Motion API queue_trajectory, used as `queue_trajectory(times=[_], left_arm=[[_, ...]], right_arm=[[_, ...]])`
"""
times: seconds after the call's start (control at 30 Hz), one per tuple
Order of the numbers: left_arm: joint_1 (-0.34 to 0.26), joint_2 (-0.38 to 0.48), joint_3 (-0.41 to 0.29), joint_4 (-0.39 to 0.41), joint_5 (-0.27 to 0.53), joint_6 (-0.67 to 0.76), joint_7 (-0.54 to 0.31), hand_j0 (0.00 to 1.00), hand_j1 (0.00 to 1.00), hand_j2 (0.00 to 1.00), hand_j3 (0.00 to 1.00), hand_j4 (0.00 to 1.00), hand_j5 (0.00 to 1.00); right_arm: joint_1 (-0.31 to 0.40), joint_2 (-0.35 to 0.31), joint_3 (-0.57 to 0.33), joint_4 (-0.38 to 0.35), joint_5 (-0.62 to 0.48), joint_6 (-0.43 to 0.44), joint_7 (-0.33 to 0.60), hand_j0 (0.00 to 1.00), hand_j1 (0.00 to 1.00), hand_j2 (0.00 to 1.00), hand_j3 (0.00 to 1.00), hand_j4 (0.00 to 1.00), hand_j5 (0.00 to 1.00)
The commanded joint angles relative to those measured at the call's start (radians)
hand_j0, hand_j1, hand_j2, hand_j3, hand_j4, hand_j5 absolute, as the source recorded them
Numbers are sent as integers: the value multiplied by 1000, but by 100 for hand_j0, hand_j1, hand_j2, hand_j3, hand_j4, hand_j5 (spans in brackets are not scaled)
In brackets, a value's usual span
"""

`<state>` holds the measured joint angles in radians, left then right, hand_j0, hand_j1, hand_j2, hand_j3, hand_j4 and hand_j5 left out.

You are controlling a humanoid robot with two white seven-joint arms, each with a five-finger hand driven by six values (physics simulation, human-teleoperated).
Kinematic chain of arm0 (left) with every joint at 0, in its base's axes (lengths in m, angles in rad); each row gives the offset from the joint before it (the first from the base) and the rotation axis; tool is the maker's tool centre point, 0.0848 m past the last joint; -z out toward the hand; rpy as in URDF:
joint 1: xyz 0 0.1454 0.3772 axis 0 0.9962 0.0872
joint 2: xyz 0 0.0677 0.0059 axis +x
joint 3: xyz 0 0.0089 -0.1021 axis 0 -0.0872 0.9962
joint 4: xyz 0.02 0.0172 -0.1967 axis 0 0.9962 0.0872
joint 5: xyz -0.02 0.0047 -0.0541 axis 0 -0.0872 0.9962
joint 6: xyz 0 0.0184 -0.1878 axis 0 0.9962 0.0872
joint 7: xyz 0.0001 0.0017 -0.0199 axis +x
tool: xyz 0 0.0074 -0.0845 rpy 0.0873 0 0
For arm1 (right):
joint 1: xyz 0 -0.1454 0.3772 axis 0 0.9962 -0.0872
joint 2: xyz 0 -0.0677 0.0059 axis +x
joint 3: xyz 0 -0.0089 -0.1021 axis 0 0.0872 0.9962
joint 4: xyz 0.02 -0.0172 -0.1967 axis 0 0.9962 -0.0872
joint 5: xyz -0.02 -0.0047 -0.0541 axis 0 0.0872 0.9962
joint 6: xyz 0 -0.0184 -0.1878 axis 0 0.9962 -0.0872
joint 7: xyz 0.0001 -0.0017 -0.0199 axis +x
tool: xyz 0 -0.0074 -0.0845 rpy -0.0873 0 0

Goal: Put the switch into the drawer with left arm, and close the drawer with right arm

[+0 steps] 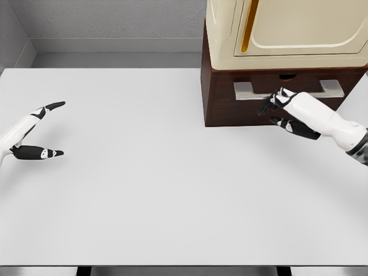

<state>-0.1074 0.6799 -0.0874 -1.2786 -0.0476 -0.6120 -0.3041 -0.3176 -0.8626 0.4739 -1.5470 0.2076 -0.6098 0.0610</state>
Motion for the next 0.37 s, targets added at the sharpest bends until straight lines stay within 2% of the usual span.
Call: queue_trajectory(times=[0.0,0.03,0.07,0.1,0.13,0.17,0.27,0.33], left_arm=[[0,1,-2,-2,8,1,-3,100,100,100,100,100,100],[0,-2,2,-1,9,1,-23,100,100,100,100,100,100],[2,-3,11,-1,9,1,-30,100,100,100,100,100,100],[2,-16,15,-1,9,1,-30,100,100,100,100,100,100],[2,-17,20,1,9,1,-38,100,100,100,100,100,100],[2,-17,20,1,9,1,-43,100,100,100,100,100,100],[2,-17,20,1,9,1,-43,100,100,100,100,100,100],[2,-23,21,1,9,1,-43,100,100,100,100,100,100]], right_arm=[[6,-16,2,11,62,-1,-62,55,55,55,55,55,55],[14,-59,2,-11,59,-1,-64,55,55,55,55,55,55],[47,-145,-6,-42,53,-1,-70,55,55,55,55,55,55],[97,-193,-11,-51,39,-1,-73,55,55,55,55,55,55],[114,-240,-18,-47,35,-1,-76,54,54,54,54,54,54],[129,-260,-35,-30,30,-1,-76,54,54,54,54,54,54],[241,-337,-181,21,-8,-1,-76,54,54,54,54,54,54],[284,-345,-233,48,-8,-1,-76,54,54,54,54,54,54]])
